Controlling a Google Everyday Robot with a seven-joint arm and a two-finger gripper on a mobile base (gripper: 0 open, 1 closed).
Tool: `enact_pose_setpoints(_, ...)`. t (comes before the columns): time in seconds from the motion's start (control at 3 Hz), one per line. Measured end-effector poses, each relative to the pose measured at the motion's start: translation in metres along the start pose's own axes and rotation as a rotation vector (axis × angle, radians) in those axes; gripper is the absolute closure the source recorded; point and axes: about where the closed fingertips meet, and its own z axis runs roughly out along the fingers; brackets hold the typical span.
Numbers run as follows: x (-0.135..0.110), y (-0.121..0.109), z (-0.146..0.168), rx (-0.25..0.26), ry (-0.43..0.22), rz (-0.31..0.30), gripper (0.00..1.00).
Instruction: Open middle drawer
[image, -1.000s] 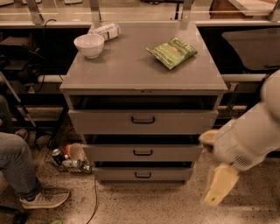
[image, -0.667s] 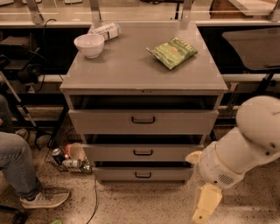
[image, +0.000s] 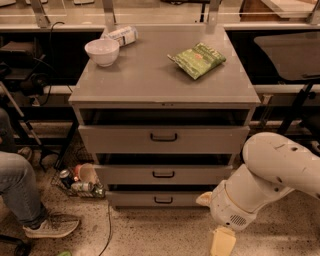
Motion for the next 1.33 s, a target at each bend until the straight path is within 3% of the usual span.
enact_pose_setpoints(0.33,0.007,0.000,0.021,-0.035,-0.015,-0.001,0.00)
enact_pose_setpoints(0.67,0.032,-0.018,0.087,-0.076,-0.018,0.009,0.00)
enact_pose_setpoints(1.0,0.053,-0.073,0.154,-0.034,-0.040,0.017,0.00)
enact_pose_setpoints(1.33,0.059,-0.094,0.192,-0.003,-0.083,0.044,0.00)
